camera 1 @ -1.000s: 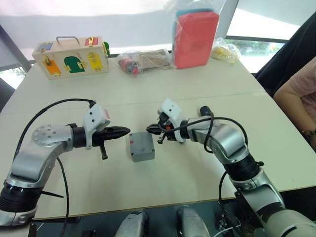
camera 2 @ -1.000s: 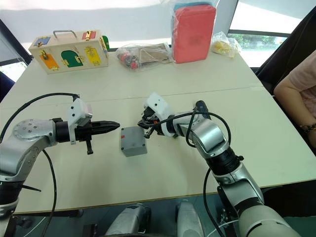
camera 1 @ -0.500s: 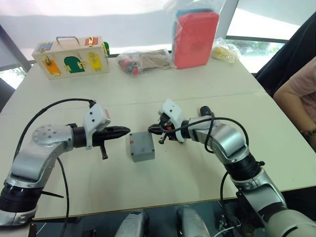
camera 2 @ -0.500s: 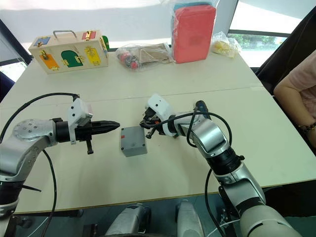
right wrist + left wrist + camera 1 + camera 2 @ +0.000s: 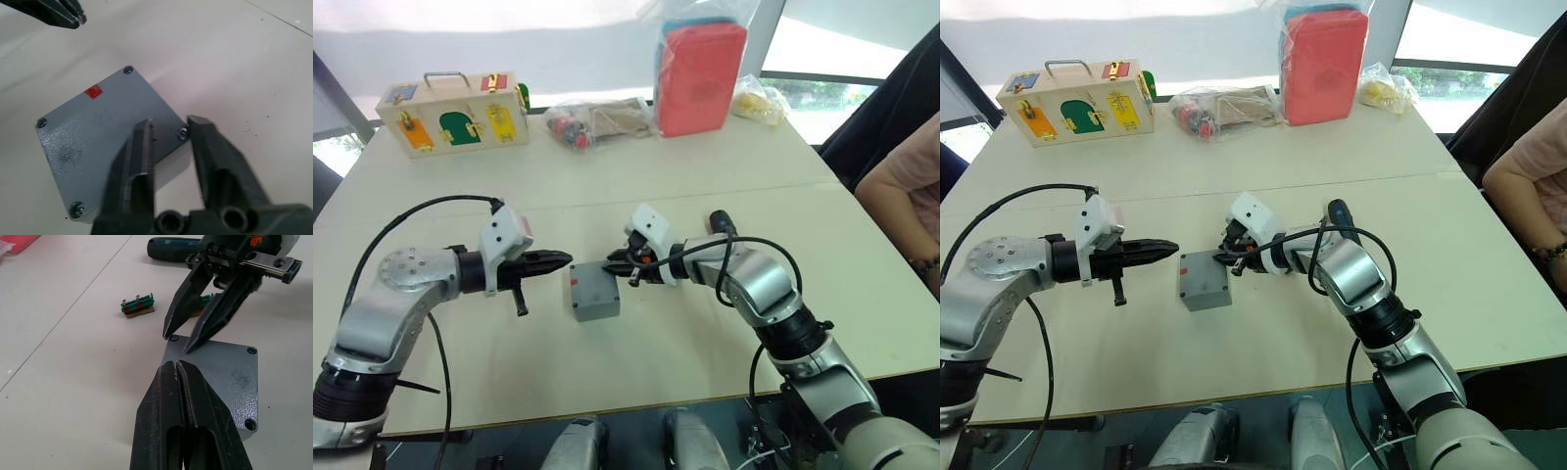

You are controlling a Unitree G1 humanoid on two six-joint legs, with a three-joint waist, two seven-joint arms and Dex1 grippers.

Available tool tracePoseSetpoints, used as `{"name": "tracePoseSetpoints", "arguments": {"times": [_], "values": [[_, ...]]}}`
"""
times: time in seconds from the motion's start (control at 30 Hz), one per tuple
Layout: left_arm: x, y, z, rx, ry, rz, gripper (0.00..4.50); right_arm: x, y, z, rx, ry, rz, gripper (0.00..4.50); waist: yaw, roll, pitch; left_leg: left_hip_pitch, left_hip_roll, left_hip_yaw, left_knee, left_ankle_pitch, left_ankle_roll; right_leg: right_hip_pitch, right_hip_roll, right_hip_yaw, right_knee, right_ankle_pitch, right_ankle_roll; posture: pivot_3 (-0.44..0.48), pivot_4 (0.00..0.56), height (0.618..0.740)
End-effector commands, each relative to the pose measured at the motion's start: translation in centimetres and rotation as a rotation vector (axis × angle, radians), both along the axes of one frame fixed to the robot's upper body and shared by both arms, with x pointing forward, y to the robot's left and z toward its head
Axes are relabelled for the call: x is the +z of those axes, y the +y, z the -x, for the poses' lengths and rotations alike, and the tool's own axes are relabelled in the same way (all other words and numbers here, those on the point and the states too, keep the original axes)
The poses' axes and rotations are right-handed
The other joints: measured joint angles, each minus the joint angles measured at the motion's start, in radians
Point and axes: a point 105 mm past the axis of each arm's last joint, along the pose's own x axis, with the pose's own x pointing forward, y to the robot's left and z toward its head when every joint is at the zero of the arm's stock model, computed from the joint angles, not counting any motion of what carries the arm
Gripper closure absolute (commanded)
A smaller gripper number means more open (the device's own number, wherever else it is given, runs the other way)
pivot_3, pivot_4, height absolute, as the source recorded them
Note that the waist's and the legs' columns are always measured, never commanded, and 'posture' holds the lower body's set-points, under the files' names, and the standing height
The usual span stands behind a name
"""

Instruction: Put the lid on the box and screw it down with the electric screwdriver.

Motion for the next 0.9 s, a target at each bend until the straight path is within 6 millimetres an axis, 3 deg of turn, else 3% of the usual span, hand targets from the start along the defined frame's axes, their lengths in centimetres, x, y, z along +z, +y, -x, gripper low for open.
{"name": "tracePoseSetpoints", "arguments": {"times": [0.03,0.1,0.17,0.27,0.4,0.57,0.67,0.8,0.9], "values": [[0.7,-0.5,0.4,-0.029,-0.03,-0.002,4.5,1.6,-0.4,-0.3,-0.022,-0.062,-0.015,1.36,0.0,0.0,0.0,0.0,0.0,0.0,0.0,0.0,0.0,0.0,0.0,0.0,0.0,0.0,0.0,0.0,0.15,0.74],[0.7,-0.7,0.4,-0.033,-0.031,-0.003,4.5,2.0,-0.9,-0.4,-0.029,-0.07,-0.016,0.67,0.0,0.0,0.0,0.0,0.0,0.0,0.0,0.0,0.0,0.0,0.0,0.0,0.0,0.0,0.0,0.0,0.15,0.74],[1.1,-0.9,0.5,-0.058,-0.03,0.005,4.5,3.0,-3.6,-0.7,-0.099,-0.109,0.041,0.08,0.003,0.0,0.0,0.0,0.0,0.0,0.0,0.0,0.0,0.0,0.0,0.0,0.0,0.0,0.0,0.0,0.15,0.74],[1.6,-1.2,0.6,-0.082,-0.028,0.011,4.5,4.1,-6.5,-1.1,-0.185,-0.13,0.104,0.08,0.007,0.0,0.0,-0.001,-0.001,0.0,0.001,0.0,0.0,0.0,-0.001,-0.001,-0.001,0.0,0.0,0.0,0.15,0.74],[1.9,-1.9,0.5,-0.136,-0.045,0.004,4.5,5.6,-12.4,-2.3,-0.387,-0.066,0.255,0.08,0.005,0.0,0.0,-0.001,-0.001,0.0,0.001,0.0,0.001,0.001,-0.001,-0.001,-0.001,0.0,0.0,0.0,0.15,0.74],[1.7,-3.0,0.2,-0.162,-0.054,0.025,4.5,4.7,-17.4,-2.5,-0.586,0.089,0.378,0.08,0.002,0.0,0.0,0.0,0.001,0.0,-0.001,0.0,0.001,0.001,-0.001,0.0,-0.002,0.0,0.0,0.0,0.15,0.74],[1.6,-3.7,0.3,-0.18,-0.057,0.037,4.5,3.8,-18.8,-2.6,-0.645,0.177,0.42,0.08,0.002,0.0,0.0,-0.001,0.001,0.002,0.0,0.0,0.001,0.001,-0.001,0.0,-0.002,0.0,0.0,0.0,0.15,0.74],[1.3,-3.8,0.5,-0.187,-0.05,0.044,4.5,3.0,-19.0,-2.8,-0.646,0.255,0.448,0.08,0.002,0.0,0.0,-0.001,0.001,0.002,0.0,0.0,0.001,0.001,-0.001,0.001,-0.002,0.0,0.0,0.0,0.15,0.74],[1.0,-4.2,0.7,-0.205,-0.051,0.047,4.5,1.8,-18.9,-2.8,-0.684,0.416,0.444,0.08,0.002,0.0,0.0,-0.001,0.001,0.002,0.0,0.0,0.001,0.0,-0.001,0.001,-0.002,0.0,0.0,0.0,0.15,0.74]]}}
